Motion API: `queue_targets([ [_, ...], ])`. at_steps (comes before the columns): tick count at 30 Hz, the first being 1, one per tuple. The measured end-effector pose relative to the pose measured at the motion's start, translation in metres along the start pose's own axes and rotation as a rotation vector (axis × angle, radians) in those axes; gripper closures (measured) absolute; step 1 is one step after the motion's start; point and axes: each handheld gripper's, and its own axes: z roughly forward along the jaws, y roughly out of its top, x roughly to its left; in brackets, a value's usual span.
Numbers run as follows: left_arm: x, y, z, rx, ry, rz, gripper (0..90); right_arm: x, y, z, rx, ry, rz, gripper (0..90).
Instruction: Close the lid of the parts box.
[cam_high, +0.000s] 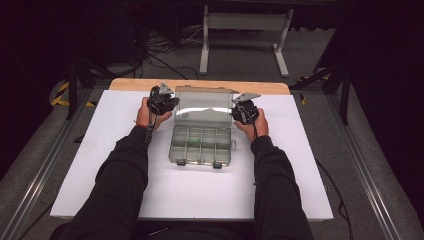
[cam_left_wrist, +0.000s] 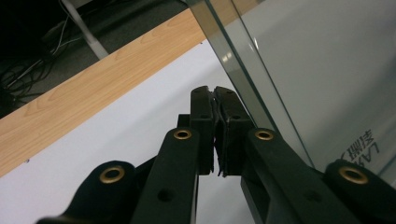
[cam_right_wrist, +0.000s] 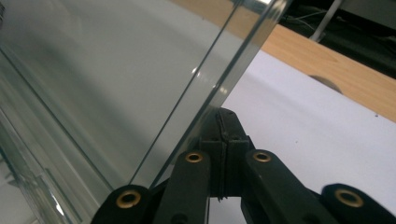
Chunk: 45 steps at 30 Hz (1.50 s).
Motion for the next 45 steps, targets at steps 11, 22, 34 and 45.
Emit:
queue_targets([
  [11,0.002,0.008,-0.010,-0.066,-0.009,-0.011,88.1,0.003,0.006,-0.007,-0.042,-0.042,-0.027,90.0],
  [22,0.001,0.013,-0.022,-0.123,-0.013,-0.014,87.9,0.002,0.010,-0.015,-0.083,-0.025,-0.019,90.0],
  [34,0.001,0.015,-0.030,-0.179,-0.057,-0.009,88.3,0.000,0.010,-0.021,-0.128,0.005,-0.002,90.0],
  [45,-0.003,0.011,-0.038,-0.194,-0.073,0.005,88.0,0.002,0.013,-0.030,-0.160,0.021,-0.008,90.0],
])
